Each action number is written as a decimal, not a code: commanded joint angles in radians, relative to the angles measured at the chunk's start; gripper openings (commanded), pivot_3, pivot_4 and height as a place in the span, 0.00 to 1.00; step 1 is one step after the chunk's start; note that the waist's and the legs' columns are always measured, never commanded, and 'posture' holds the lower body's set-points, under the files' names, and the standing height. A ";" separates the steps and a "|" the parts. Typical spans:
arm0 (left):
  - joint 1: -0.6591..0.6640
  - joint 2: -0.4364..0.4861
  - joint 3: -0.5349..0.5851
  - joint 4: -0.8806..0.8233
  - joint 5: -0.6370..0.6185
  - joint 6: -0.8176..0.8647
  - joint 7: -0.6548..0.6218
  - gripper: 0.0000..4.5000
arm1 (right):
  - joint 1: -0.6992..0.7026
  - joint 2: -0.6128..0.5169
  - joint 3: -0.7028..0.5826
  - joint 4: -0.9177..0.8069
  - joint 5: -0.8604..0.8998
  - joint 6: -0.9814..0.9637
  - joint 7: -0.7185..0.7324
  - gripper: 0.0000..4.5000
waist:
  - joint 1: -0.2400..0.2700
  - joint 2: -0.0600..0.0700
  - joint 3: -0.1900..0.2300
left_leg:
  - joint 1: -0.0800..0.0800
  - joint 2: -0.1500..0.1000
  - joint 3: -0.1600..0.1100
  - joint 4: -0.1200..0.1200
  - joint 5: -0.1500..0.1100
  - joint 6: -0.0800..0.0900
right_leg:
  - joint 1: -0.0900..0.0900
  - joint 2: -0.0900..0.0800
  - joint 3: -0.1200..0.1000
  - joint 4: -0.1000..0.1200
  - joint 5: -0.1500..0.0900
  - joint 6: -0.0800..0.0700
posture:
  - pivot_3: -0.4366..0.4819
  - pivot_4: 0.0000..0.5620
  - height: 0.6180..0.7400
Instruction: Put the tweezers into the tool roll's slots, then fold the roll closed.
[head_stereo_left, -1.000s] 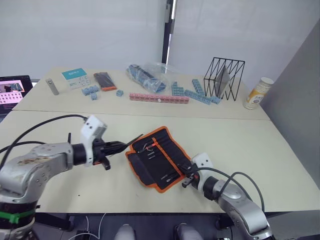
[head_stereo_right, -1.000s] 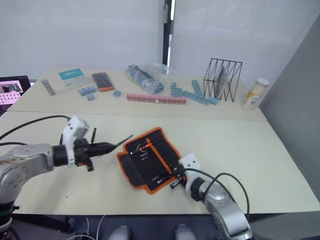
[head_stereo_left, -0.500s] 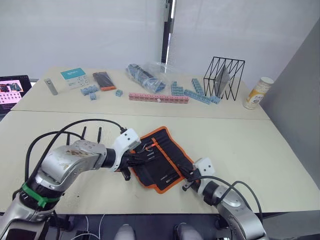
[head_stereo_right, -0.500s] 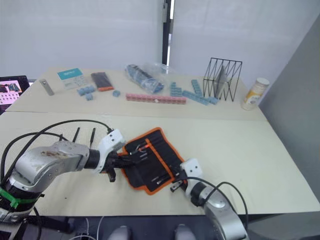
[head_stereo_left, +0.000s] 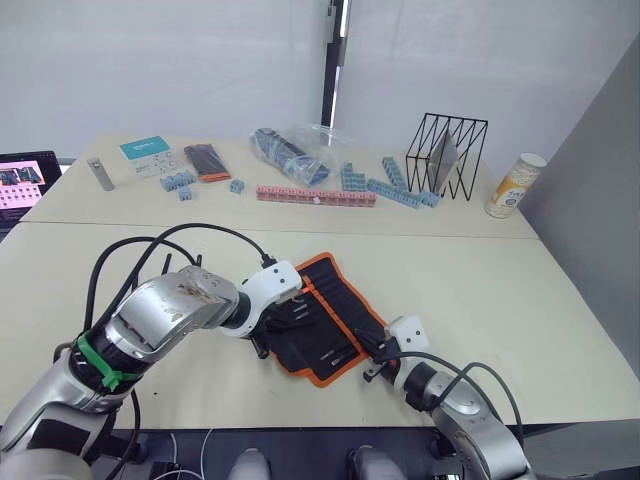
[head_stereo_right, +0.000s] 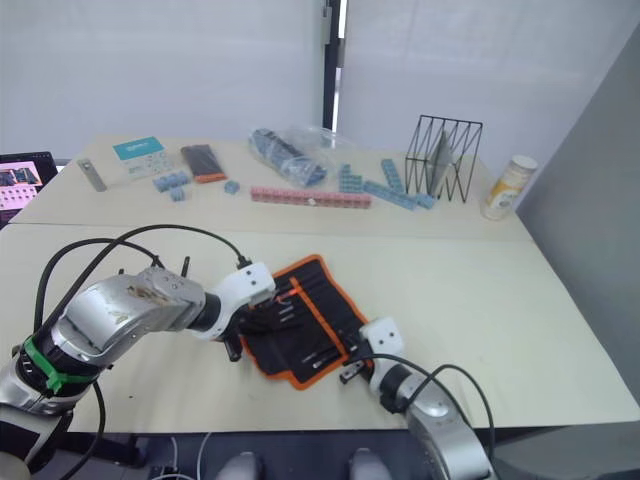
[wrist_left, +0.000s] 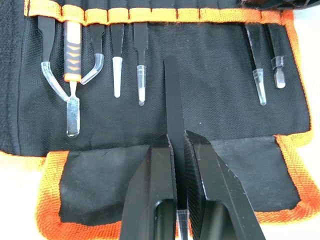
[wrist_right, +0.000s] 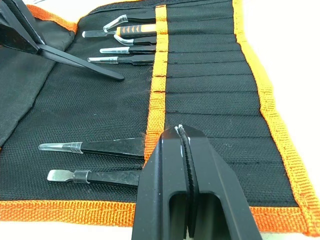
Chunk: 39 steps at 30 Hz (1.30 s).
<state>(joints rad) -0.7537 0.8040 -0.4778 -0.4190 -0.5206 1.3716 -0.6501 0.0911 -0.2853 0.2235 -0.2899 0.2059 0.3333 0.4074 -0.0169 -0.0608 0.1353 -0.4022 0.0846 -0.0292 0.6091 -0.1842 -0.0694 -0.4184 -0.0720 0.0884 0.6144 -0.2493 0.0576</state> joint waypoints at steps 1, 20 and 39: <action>-0.049 -0.012 -0.038 0.009 0.039 0.005 0.003 0.00 | 0.050 -0.009 0.050 0.115 -0.048 0.083 -0.008 0.00 | 0.000 0.000 0.000 | 0.000 0.000 0.000 0.000 0.000 0.000 | 0.000 0.000 0.000 0.000 0.000 0.000 | 0.48 0.27 0.81; -0.122 -0.238 -0.159 0.247 0.217 -0.150 0.010 0.00 | 0.061 -0.005 0.060 0.094 -0.063 0.096 -0.020 0.00 | 0.007 0.001 -0.003 | 0.004 0.000 -0.002 0.005 0.000 0.000 | 0.004 0.007 0.009 -0.001 0.000 0.000 | 0.48 0.27 0.81; -0.092 -0.171 -0.166 0.208 0.270 -0.217 -0.105 0.00 | 0.048 -0.006 0.072 0.098 -0.067 0.100 -0.022 0.00 | -0.006 0.005 -0.003 | 0.006 0.000 -0.004 0.003 0.001 0.002 | 0.012 0.008 0.009 -0.002 0.000 0.000 | 0.48 0.27 0.81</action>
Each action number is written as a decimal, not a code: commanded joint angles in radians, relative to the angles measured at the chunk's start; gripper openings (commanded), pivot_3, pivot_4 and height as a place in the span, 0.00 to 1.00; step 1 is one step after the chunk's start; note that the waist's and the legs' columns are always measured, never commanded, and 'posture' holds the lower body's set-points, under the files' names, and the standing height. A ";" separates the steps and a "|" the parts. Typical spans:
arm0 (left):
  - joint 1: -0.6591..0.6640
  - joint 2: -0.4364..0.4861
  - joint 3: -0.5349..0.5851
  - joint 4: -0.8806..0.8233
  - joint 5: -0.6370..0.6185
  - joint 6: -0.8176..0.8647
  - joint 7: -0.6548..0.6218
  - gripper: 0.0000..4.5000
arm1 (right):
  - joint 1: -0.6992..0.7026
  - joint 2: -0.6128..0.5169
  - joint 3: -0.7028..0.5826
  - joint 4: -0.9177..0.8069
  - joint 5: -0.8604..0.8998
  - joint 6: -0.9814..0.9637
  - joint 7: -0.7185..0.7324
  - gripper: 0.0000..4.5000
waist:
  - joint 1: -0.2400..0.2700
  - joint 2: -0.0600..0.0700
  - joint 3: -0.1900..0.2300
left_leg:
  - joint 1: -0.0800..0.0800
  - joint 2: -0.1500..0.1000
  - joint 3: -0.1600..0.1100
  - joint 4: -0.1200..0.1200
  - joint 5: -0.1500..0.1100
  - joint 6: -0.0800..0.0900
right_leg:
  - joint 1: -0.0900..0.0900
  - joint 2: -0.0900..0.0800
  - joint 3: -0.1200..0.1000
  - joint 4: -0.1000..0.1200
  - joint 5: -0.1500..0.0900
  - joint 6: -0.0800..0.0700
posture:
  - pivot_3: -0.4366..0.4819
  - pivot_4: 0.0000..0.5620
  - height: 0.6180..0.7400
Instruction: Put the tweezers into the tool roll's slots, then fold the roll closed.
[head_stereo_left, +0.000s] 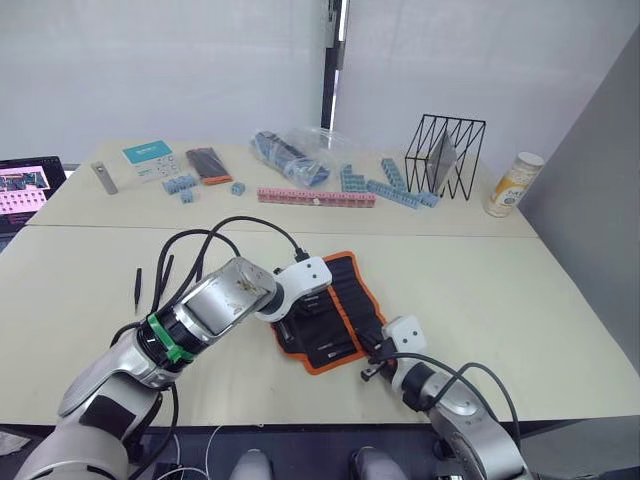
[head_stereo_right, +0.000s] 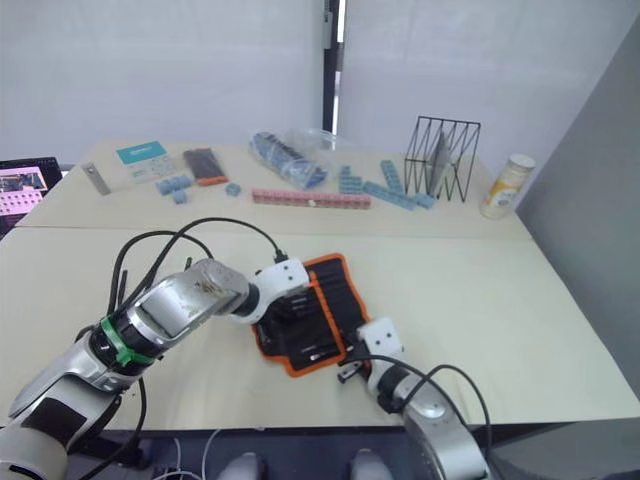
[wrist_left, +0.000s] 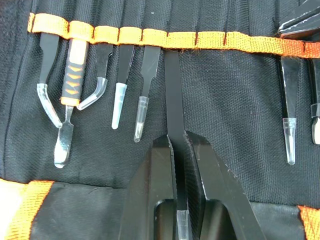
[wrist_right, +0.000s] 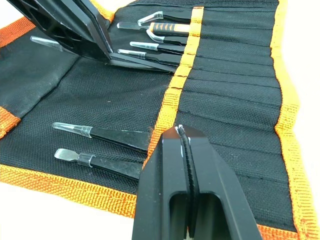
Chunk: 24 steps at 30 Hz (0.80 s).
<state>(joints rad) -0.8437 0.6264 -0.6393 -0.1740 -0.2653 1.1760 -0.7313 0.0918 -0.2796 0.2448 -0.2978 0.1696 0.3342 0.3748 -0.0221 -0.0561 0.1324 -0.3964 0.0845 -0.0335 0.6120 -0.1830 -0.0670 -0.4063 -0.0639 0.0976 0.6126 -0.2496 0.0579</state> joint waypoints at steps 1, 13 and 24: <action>-0.002 0.007 -0.003 -0.039 0.016 -0.022 -0.027 0.00 | 0.048 -0.012 0.050 0.105 -0.030 0.100 0.011 0.00 | -0.001 0.000 0.000 | 0.000 0.000 0.000 0.000 0.000 0.000 | 0.000 0.000 0.000 0.000 0.000 0.000 | 0.48 0.27 0.81; -0.048 -0.070 -0.039 0.148 0.118 -0.192 -0.081 0.00 | 0.052 -0.025 0.060 0.090 -0.033 0.110 0.017 0.00 | 0.003 0.001 0.000 | 0.000 0.000 -0.001 0.000 0.000 -0.001 | 0.000 0.001 0.000 0.000 0.000 0.000 | 0.48 0.27 0.81; -0.056 -0.224 -0.044 0.407 0.232 -0.440 -0.136 0.00 | 0.069 -0.063 0.087 0.043 -0.038 0.155 0.026 0.00 | 0.007 0.003 -0.002 | -0.001 0.000 -0.002 0.000 0.000 0.001 | 0.001 0.002 0.001 0.000 0.000 0.000 | 0.48 0.27 0.81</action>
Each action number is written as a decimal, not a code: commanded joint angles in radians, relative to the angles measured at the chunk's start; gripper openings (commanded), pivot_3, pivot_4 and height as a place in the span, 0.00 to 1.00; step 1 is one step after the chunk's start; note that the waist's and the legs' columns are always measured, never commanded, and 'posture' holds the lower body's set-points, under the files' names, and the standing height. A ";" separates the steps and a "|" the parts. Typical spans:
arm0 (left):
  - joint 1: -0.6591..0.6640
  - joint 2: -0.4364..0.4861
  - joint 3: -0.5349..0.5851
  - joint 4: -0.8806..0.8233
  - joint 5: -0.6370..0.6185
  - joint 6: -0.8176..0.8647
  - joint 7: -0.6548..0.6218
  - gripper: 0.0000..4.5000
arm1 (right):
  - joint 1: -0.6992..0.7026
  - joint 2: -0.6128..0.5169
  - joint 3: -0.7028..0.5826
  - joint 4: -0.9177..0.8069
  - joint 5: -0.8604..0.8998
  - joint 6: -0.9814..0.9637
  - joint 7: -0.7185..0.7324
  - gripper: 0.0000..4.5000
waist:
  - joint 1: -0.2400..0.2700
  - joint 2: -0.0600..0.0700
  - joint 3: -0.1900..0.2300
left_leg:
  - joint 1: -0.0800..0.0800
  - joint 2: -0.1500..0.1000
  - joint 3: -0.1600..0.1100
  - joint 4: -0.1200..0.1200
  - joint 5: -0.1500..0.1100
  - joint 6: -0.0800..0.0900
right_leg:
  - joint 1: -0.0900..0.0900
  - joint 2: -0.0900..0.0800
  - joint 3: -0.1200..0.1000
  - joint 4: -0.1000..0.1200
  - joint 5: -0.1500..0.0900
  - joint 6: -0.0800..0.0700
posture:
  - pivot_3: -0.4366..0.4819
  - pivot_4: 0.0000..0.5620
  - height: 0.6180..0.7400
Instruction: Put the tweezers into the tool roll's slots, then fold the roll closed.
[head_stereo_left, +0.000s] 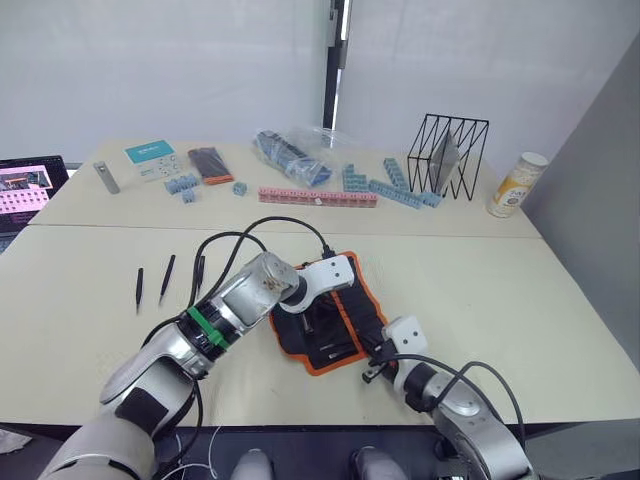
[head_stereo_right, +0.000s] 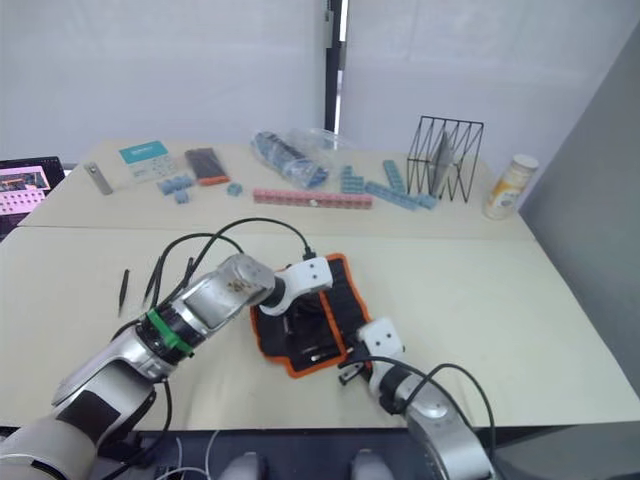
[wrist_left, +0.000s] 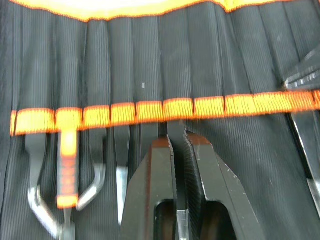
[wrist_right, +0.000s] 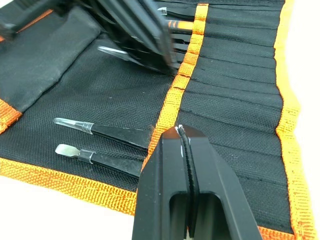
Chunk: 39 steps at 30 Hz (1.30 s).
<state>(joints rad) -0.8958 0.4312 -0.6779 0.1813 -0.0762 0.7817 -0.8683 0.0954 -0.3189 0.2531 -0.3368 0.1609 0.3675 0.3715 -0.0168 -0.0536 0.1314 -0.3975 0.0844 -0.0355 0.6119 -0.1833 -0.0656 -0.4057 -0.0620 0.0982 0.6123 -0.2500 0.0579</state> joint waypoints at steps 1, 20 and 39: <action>0.000 -0.041 -0.003 0.070 0.052 -0.061 0.001 0.00 | 0.068 -0.026 0.081 0.077 -0.029 0.127 0.030 0.00 | 0.004 0.002 -0.001 | 0.000 0.000 0.000 0.000 0.000 0.000 | 0.001 0.000 0.000 0.000 0.000 0.000 | 0.48 0.27 0.81; 0.046 0.103 0.189 -0.176 0.036 0.048 -0.118 0.67 | 0.058 -0.034 0.074 0.089 -0.049 0.158 0.023 0.00 | -0.020 0.005 -0.002 | 0.002 0.000 -0.002 0.001 -0.004 -0.007 | 0.001 0.001 0.001 0.001 -0.002 0.001 | 0.48 0.27 0.81; 0.886 0.176 1.175 -0.578 -0.264 -0.028 0.106 0.99 | 0.028 -0.052 0.053 0.113 -0.048 0.139 0.075 0.00 | -0.029 -0.002 0.004 | 0.010 0.002 -0.002 -0.004 -0.006 -0.009 | 0.000 0.001 0.000 -0.002 -0.004 -0.002 | 0.48 0.27 0.81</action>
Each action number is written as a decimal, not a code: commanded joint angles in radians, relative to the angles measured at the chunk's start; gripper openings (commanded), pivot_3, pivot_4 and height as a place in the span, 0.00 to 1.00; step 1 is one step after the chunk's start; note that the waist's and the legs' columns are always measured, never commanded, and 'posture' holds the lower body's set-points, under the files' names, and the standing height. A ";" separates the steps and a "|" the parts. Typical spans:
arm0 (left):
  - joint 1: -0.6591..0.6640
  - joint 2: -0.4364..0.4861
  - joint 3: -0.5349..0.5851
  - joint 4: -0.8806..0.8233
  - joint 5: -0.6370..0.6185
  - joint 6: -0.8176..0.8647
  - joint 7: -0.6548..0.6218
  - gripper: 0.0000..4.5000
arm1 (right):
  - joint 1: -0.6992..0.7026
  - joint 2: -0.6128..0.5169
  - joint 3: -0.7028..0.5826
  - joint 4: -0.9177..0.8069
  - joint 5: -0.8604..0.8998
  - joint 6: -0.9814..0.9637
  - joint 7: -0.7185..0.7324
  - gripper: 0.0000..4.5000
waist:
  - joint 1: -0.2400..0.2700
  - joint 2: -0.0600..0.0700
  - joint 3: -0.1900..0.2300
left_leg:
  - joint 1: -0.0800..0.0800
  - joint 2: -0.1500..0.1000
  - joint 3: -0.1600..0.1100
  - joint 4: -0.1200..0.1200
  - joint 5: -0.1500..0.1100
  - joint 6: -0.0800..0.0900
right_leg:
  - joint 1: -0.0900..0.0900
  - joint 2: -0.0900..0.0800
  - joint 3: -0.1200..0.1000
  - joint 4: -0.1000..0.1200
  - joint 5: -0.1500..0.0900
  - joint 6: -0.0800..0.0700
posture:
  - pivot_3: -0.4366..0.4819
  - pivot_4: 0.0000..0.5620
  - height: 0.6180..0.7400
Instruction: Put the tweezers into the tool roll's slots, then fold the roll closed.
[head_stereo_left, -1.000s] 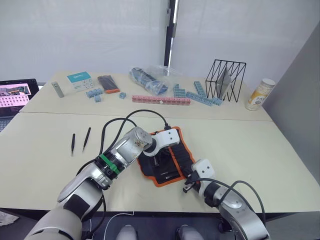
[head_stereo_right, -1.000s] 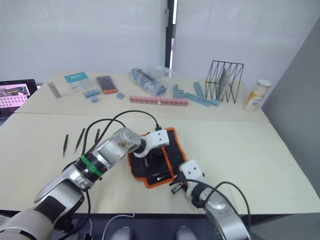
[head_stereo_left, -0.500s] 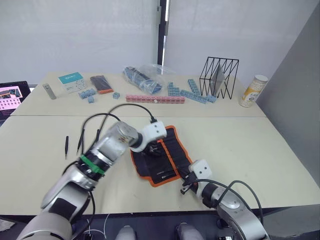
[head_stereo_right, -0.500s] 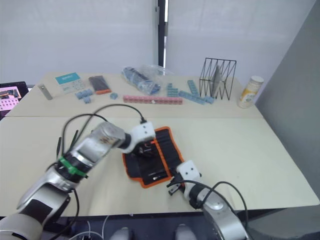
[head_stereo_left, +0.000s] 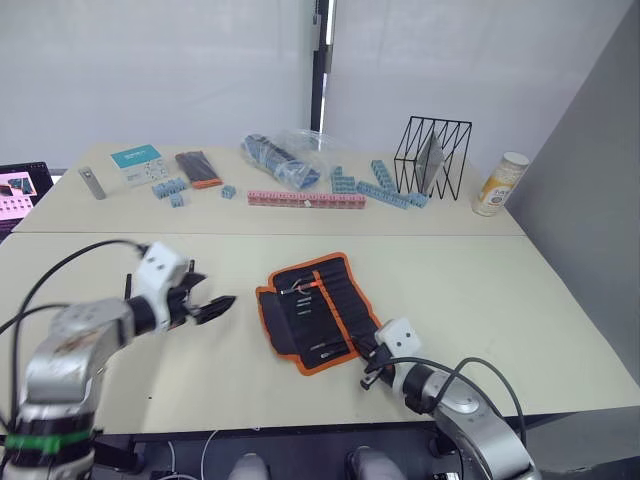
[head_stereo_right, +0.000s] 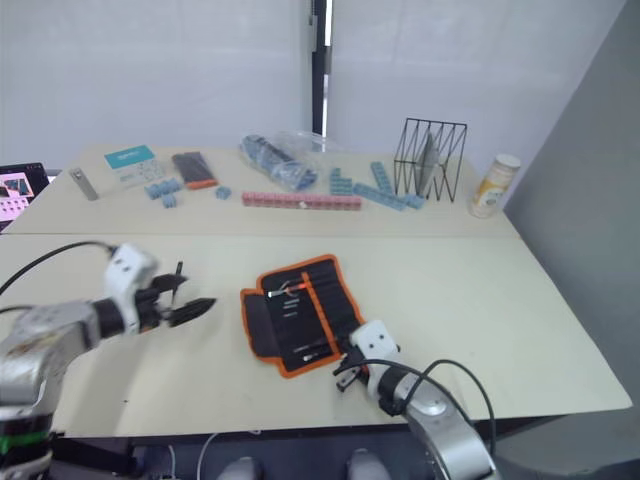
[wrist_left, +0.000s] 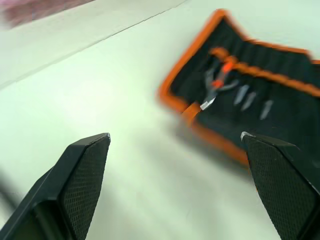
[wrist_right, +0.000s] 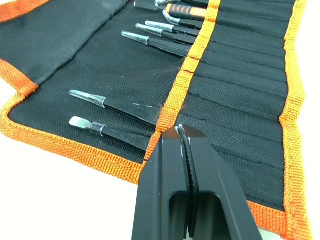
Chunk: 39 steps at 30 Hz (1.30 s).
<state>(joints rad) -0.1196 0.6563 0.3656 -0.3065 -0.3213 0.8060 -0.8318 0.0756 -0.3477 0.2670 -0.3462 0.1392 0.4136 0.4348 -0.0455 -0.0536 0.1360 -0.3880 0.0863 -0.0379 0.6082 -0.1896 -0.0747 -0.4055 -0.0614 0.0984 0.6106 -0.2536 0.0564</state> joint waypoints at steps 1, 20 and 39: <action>0.176 -0.082 0.180 -0.114 -0.012 -0.076 0.101 0.99 | 0.048 -0.024 0.038 0.120 -0.026 0.094 0.014 0.00 | 0.000 -0.002 -0.001 | 0.000 0.000 0.001 0.000 0.000 -0.001 | 0.000 -0.001 0.000 -0.001 0.000 0.000 | 0.48 0.27 0.81; 0.605 -0.335 0.384 -0.224 -0.060 -0.291 0.345 0.99 | 0.052 -0.021 0.035 0.125 -0.022 0.088 0.038 0.00 | -0.003 -0.006 -0.002 | -0.005 -0.002 0.009 0.002 -0.003 -0.005 | -0.006 -0.025 -0.021 -0.017 0.000 -0.001 | 0.48 0.27 0.81; 0.064 -0.151 0.172 0.318 0.052 -0.289 0.511 0.99 | 0.037 0.007 0.017 0.132 -0.028 0.091 0.008 0.00 | 0.006 -0.007 -0.002 | 0.001 -0.001 0.010 0.000 -0.004 -0.005 | -0.006 -0.029 -0.032 -0.012 0.002 -0.002 | 0.48 0.27 0.81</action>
<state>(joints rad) -0.0309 0.4891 0.5614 -0.0178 -0.2803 0.5250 -0.3260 0.0699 -0.3274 0.2531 -0.3272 0.1405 0.4134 0.4494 -0.0398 -0.0603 0.1339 -0.3867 0.0849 -0.0275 0.6080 -0.1936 -0.0793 -0.4115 -0.0902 0.0667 0.5983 -0.2508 0.0541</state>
